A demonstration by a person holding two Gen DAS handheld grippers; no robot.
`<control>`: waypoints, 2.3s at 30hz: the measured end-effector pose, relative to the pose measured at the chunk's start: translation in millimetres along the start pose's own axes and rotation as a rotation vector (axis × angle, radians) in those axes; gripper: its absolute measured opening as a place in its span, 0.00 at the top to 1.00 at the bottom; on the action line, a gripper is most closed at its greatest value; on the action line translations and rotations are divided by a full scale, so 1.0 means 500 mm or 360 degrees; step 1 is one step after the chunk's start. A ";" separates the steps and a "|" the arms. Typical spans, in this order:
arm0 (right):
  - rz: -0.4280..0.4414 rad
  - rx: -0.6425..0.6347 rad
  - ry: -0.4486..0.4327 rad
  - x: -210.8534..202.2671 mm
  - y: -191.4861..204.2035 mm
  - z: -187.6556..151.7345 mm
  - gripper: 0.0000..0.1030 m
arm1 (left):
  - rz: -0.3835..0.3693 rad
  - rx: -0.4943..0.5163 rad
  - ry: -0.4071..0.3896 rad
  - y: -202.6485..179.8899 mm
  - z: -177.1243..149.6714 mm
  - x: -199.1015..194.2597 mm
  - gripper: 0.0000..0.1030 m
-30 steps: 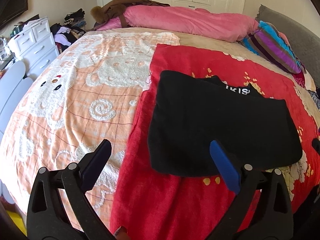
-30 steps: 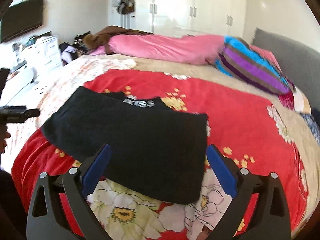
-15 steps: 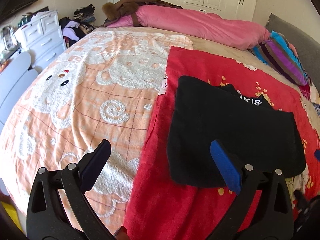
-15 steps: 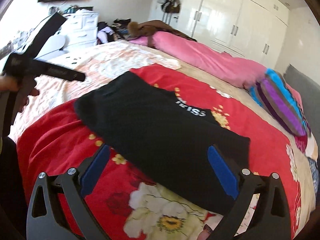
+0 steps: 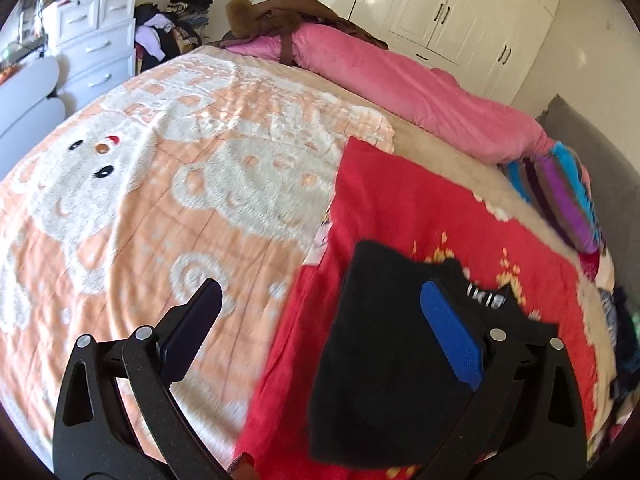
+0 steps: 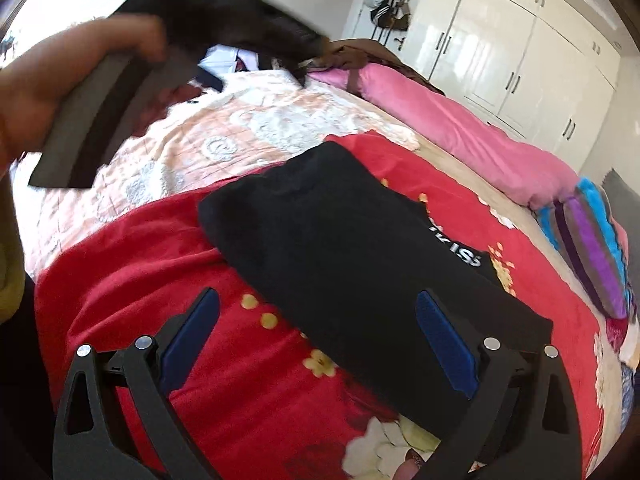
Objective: Fold small clothes
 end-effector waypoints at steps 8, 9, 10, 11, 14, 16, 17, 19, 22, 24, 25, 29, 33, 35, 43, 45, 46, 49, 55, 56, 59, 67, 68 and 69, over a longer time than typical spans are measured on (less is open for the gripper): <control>0.0055 -0.0141 0.0023 0.076 0.064 0.016 0.06 | -0.0116 -0.0027 0.0114 0.009 -0.005 0.090 0.29; 0.0054 -0.0150 0.0032 0.085 0.068 0.017 0.06 | -0.0129 -0.0045 0.0139 0.016 -0.008 0.102 0.29; 0.0053 -0.0163 0.0043 0.100 0.075 0.019 0.06 | -0.0136 -0.0061 0.0158 0.023 -0.010 0.111 0.29; 0.0047 -0.0177 0.0048 0.111 0.080 0.020 0.06 | -0.0152 -0.0091 0.0173 0.031 -0.011 0.122 0.29; -0.0024 -0.0273 0.0038 0.140 0.098 0.023 0.06 | -0.0172 -0.0126 0.0213 0.043 -0.012 0.142 0.29; -0.0071 -0.0340 0.0020 0.154 0.108 0.023 0.07 | -0.0187 -0.0136 0.0228 0.044 -0.011 0.152 0.29; -0.0099 -0.0347 0.0006 0.160 0.108 0.025 0.07 | -0.0198 -0.0141 0.0233 0.043 -0.011 0.156 0.29; -0.0099 -0.0310 0.0025 0.172 0.096 0.030 0.28 | -0.0232 -0.0156 0.0251 0.036 -0.014 0.166 0.28; -0.0083 -0.0213 0.0073 0.192 0.058 0.034 0.64 | -0.0298 -0.0153 0.0279 0.013 -0.018 0.182 0.28; -0.0056 -0.0118 0.0028 0.178 0.025 0.039 0.85 | -0.0354 -0.0174 0.0302 0.003 -0.019 0.194 0.28; -0.0043 -0.0081 0.0008 0.171 0.013 0.040 0.86 | -0.0363 -0.0183 0.0310 0.000 -0.019 0.199 0.28; 0.0019 -0.0023 -0.0064 0.145 -0.021 0.038 0.87 | -0.0447 -0.0243 0.0383 -0.013 -0.026 0.229 0.28; 0.0063 -0.0010 -0.0062 0.145 -0.030 0.033 0.87 | -0.0553 -0.0322 0.0478 -0.030 -0.043 0.268 0.50; 0.0067 -0.0013 -0.0064 0.146 -0.029 0.036 0.87 | -0.0532 -0.0315 0.0484 -0.038 -0.049 0.273 0.61; 0.0105 0.0098 -0.0096 0.123 -0.058 0.040 0.87 | -0.0549 -0.0197 0.0392 -0.087 -0.033 0.226 0.80; 0.0113 0.0148 -0.0113 0.104 -0.075 0.042 0.87 | -0.0570 -0.0174 0.0353 -0.102 -0.027 0.205 0.80; 0.0117 0.0172 -0.0119 0.097 -0.082 0.041 0.87 | -0.0589 -0.0171 0.0327 -0.112 -0.023 0.191 0.80; 0.0137 0.0290 -0.0129 0.069 -0.117 0.034 0.87 | -0.0644 -0.0171 0.0278 -0.136 -0.020 0.161 0.80; 0.0128 0.0499 -0.0112 0.033 -0.190 0.001 0.88 | -0.0656 -0.0169 0.0239 -0.198 -0.032 0.136 0.80; 0.0123 0.0518 -0.0109 0.029 -0.197 -0.006 0.88 | -0.0656 -0.0173 0.0242 -0.206 -0.034 0.135 0.80; 0.0089 0.0606 -0.0110 0.013 -0.232 -0.031 0.89 | -0.0648 -0.0131 0.0252 -0.266 -0.035 0.128 0.80; -0.0003 0.0919 -0.0043 -0.036 -0.286 -0.132 0.89 | -0.0576 0.0075 0.0371 -0.460 -0.066 0.165 0.80; 0.0006 0.0965 -0.0025 -0.034 -0.296 -0.138 0.89 | -0.0569 0.0097 0.0389 -0.483 -0.075 0.173 0.80; 0.0010 0.1015 -0.0006 -0.036 -0.304 -0.147 0.89 | -0.0569 0.0113 0.0401 -0.495 -0.084 0.175 0.80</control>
Point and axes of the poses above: each gripper's, at about its wrist camera, not at the fingertips, and x roughly the way its jaws point, y to its left, z to its top, the point moved 3 cm from there along x, roughly the way its jaws point, and after that the axes turned 5 degrees about -z, right-handed, at the moved point
